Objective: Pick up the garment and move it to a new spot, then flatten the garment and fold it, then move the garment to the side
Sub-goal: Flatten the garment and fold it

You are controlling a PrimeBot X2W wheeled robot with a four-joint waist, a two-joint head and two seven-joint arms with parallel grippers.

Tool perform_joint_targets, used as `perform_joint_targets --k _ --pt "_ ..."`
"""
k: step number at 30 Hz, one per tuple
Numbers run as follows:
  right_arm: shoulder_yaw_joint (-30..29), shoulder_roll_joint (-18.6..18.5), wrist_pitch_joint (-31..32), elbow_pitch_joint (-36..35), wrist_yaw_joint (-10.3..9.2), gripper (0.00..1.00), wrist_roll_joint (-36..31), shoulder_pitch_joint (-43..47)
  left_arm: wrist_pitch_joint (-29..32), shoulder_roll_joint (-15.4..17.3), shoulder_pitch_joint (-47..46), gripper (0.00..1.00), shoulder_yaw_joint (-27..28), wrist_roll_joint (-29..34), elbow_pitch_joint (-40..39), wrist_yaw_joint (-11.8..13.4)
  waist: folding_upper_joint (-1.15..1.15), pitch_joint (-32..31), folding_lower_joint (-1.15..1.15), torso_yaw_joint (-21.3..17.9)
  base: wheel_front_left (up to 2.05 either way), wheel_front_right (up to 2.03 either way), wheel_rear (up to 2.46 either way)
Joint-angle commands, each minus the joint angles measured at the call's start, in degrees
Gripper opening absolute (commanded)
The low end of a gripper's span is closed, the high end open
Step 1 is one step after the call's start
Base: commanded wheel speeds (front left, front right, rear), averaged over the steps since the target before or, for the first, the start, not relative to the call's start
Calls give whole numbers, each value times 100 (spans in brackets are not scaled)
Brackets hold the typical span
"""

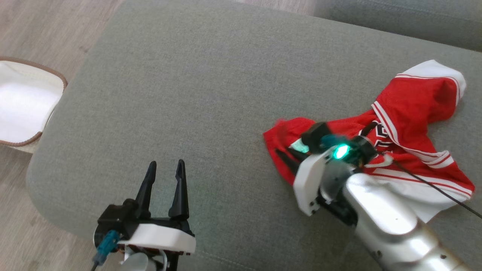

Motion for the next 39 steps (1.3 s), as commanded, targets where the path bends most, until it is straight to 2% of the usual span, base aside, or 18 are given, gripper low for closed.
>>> perform_joint_targets --k 1,6,7,8,11,15,20,27,28,31,35,39 --pt "105 75 -83 -210 -5 0 -39 -198 -70 49 -166 100 205 -15 -124 -13 0 -13 0 -8 0 0 0" --pt "1149 -8 -293 -490 -5 0 -251 -348 -83 57 -142 100 219 -10 -135 -1 0 -79 0 -127 0 0 0" --pt "1363 -51 -380 -562 -5 38 -337 -377 -84 59 -138 100 214 -9 -137 1 0 -92 0 -165 0 0 0" --pt "1518 -84 -499 -628 -5 100 -425 -388 -83 59 -133 100 209 -9 -138 2 0 -105 0 -206 0 0 0" --pt "1737 -108 -744 -737 -5 100 -541 -272 -70 74 -117 100 191 -10 -135 3 0 -148 0 -348 0 0 0" --pt "1433 -55 -1101 -947 -5 100 -519 53 -51 104 -99 100 179 -10 -125 10 0 -261 0 -573 0 0 0" --pt "390 80 -1480 -1192 -5 100 -763 682 -5 170 -47 100 170 -19 -119 25 0 -492 0 -894 0 0 0" --pt "-1424 423 -1734 -1627 -5 100 -1235 1900 135 234 131 100 108 -79 -87 54 0 -950 0 -1316 0 0 0" --pt "-1940 546 -1807 -1773 -5 100 -1357 2274 163 250 219 100 102 -118 -49 62 0 -1083 0 -1426 0 0 0" --pt "-2591 716 -1934 -1965 -5 100 -1536 2786 149 253 414 100 152 -228 -3 86 0 -1227 0 -1614 0 0 0" --pt "-3191 829 -2143 -2135 -5 100 -1675 3323 106 274 688 100 181 -311 25 106 0 -1379 0 -1794 0 0 0" --pt "-3368 843 -2279 -2212 -5 100 -1527 3645 56 308 894 100 249 -374 49 133 0 -1488 0 -1923 0 0 0"
